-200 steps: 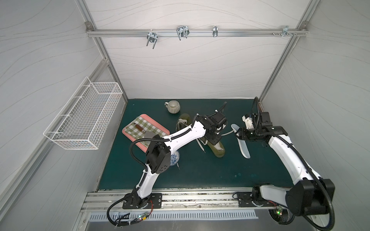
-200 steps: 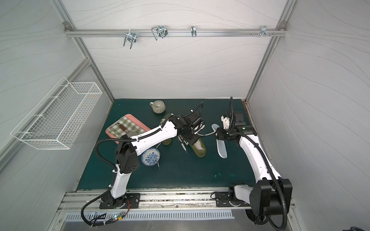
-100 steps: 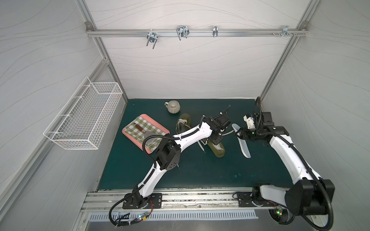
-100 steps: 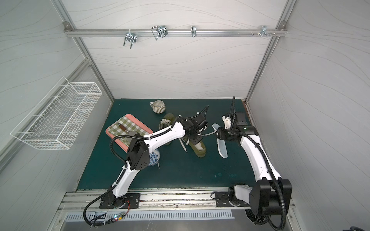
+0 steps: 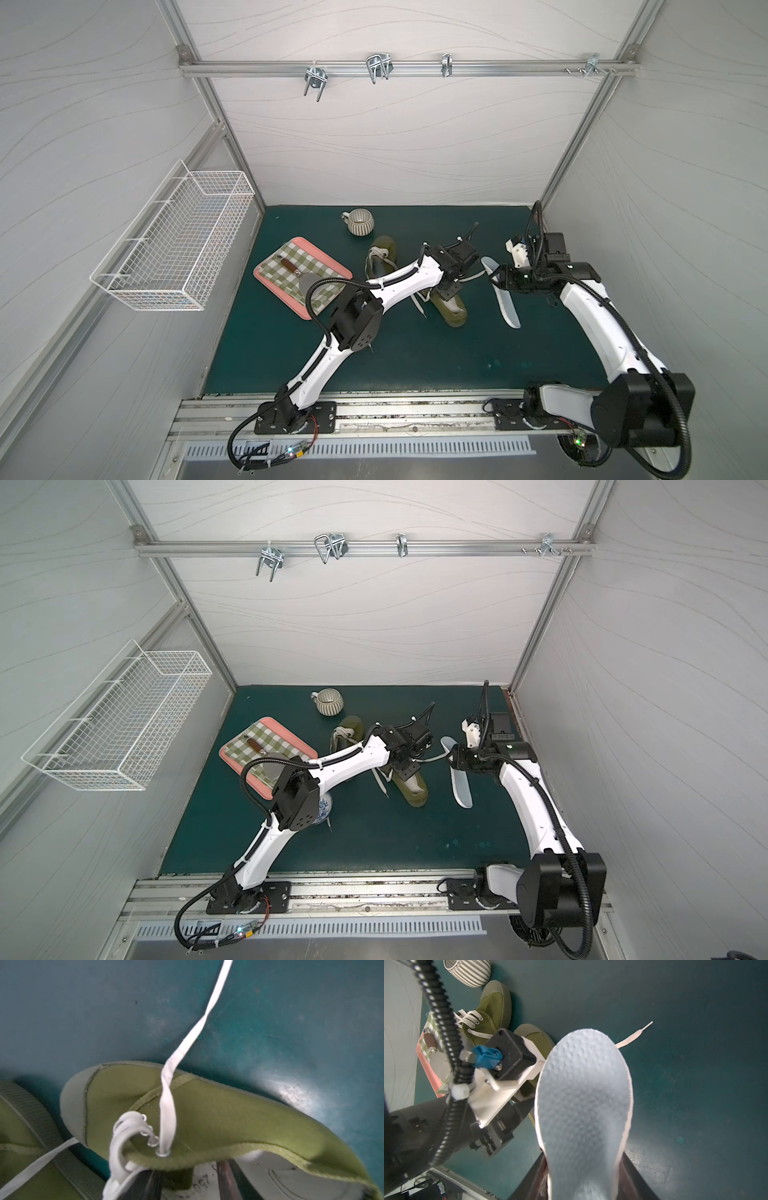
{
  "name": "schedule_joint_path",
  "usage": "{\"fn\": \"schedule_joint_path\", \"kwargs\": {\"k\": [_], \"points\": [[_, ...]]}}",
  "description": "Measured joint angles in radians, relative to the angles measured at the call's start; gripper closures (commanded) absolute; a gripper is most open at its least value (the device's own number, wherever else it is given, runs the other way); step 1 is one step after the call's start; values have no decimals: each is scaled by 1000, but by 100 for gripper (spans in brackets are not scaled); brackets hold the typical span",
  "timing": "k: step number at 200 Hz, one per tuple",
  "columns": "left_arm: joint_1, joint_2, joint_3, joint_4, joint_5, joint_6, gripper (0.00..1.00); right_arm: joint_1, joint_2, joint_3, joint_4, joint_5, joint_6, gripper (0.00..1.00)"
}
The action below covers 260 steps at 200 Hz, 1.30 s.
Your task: Insert the insole into the shoe
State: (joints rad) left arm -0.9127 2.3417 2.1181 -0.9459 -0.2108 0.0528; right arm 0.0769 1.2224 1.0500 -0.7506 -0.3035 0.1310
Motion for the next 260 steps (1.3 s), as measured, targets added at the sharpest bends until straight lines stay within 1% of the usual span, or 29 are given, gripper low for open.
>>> {"fn": "schedule_joint_path", "kwargs": {"k": [42, 110, 145, 173, 186, 212, 227, 260], "points": [[-1, 1, -22, 46, -48, 24, 59, -1, 0, 2, 0, -6, 0, 53], [-1, 1, -61, 74, -46, 26, 60, -3, 1, 11, -1, -13, 1, 54], [-6, 1, -85, 83, -47, 27, 59, -5, 1, 11, -1, -16, 2, 54], [-11, 1, -92, 92, -74, 32, 60, -5, 1, 11, -1, -20, 2, 54], [-12, 1, -102, 103, -87, 33, 66, -5, 1, 11, -2, -20, 2, 54], [-13, 0, -108, 115, -112, 33, 91, -5, 1, 11, -3, -21, 2, 54], [-13, 0, -108, 120, -122, 21, 100, -6, 1, 13, -7, -21, 2, 55], [-13, -3, -100, 103, -120, 23, 100, -6, 1, 14, -11, -21, 1, 56]]}}
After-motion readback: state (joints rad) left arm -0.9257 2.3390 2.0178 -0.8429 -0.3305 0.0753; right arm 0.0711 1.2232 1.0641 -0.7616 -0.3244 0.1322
